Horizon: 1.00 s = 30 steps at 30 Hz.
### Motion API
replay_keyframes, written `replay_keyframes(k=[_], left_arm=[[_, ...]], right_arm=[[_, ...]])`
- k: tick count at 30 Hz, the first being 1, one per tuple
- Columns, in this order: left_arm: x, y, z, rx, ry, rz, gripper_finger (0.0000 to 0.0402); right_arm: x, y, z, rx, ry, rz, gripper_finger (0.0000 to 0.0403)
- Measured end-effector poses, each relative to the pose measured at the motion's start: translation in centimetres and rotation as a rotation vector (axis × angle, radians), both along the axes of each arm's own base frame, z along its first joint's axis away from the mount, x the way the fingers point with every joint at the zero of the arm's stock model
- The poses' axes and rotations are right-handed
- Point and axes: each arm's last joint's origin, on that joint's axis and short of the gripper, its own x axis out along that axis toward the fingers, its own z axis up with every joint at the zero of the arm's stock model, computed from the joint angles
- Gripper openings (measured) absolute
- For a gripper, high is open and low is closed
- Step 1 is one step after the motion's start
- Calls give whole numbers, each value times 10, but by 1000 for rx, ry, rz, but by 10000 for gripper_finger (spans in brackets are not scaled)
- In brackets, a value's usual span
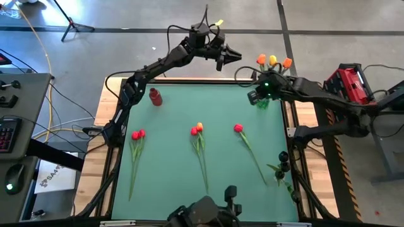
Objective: Sort flowers into vase by color
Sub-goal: Put the right orange tulip into the green flower vase
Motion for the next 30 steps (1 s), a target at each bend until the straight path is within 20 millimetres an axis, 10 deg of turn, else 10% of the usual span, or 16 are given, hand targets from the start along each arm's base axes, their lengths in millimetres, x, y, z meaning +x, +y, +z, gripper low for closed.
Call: replay_keyframes(k=[19, 30], left_arm=[[-16, 15, -5, 16, 83, 19, 78], [-22, 15, -2, 31, 109, 22, 78]], right_arm=[[1, -7, -16, -141, 26, -480, 54], [10, 8, -18, 28, -44, -370, 54]])
